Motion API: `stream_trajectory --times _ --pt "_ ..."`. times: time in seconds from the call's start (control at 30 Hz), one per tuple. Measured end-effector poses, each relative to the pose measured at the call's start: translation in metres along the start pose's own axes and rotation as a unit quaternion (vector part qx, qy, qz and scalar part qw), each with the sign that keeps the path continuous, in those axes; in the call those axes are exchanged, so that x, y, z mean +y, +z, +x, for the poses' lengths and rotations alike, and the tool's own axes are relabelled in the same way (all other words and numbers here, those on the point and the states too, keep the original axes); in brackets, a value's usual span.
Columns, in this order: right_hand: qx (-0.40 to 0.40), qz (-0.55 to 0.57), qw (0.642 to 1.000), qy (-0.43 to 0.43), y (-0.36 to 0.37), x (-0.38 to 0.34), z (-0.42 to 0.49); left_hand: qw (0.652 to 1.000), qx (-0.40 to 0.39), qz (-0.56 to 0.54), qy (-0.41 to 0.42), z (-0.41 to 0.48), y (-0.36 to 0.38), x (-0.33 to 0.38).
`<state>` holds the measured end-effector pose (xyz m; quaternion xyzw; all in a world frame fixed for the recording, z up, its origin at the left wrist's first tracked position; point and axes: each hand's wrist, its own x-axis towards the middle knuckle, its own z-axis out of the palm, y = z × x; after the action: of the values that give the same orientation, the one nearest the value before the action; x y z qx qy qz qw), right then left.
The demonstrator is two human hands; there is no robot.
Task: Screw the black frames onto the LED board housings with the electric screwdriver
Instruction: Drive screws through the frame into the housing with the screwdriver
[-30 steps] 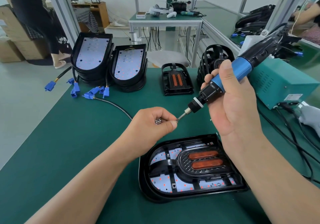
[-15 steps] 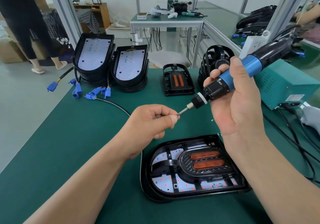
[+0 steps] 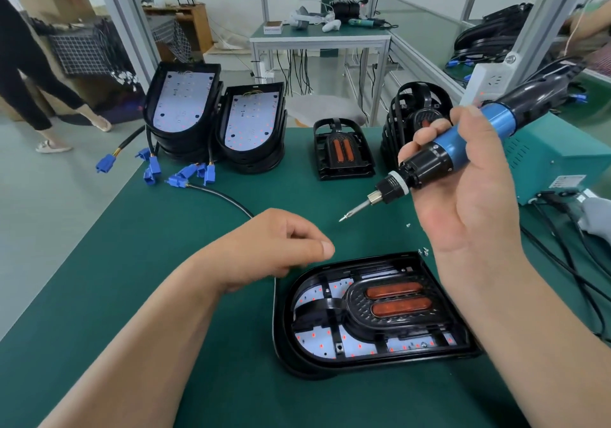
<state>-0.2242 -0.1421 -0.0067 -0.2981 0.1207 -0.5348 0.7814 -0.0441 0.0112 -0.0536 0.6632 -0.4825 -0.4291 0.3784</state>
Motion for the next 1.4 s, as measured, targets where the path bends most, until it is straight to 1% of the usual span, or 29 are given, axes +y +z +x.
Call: stream_trajectory --times 0.07,0.17,0.3,0.47,0.63,0.77,1.0,1.4 --pt "-0.008 0.003 1.000 0.008 -0.001 -0.003 -0.005 0.998 -0.018 0.065 -0.014 -0.003 -0.003 0.000" --pt "-0.032 0.000 0.999 0.019 -0.001 -0.005 -0.015 0.992 -0.027 0.125 -0.014 -0.005 -0.005 0.001" --pt "-0.078 -0.016 0.996 0.038 0.002 -0.006 -0.029 0.986 -0.032 0.161 -0.016 -0.007 -0.004 0.004" --pt "-0.130 -0.042 0.988 0.071 0.009 -0.003 -0.041 0.987 -0.021 0.158 0.002 -0.008 -0.002 0.006" --pt "-0.158 -0.073 0.982 0.075 0.014 0.001 -0.054 0.988 0.013 0.153 0.015 -0.009 -0.008 0.008" --pt "-0.155 -0.110 0.981 0.048 0.016 0.008 -0.061 0.988 0.027 0.151 0.021 -0.008 -0.011 0.005" --pt "-0.148 -0.162 0.975 0.030 0.013 0.017 -0.063 0.990 0.018 0.141 0.022 -0.007 -0.012 0.001" --pt "-0.166 -0.176 0.970 0.037 0.013 0.019 -0.064 0.991 0.017 0.133 0.021 -0.006 -0.011 0.000"
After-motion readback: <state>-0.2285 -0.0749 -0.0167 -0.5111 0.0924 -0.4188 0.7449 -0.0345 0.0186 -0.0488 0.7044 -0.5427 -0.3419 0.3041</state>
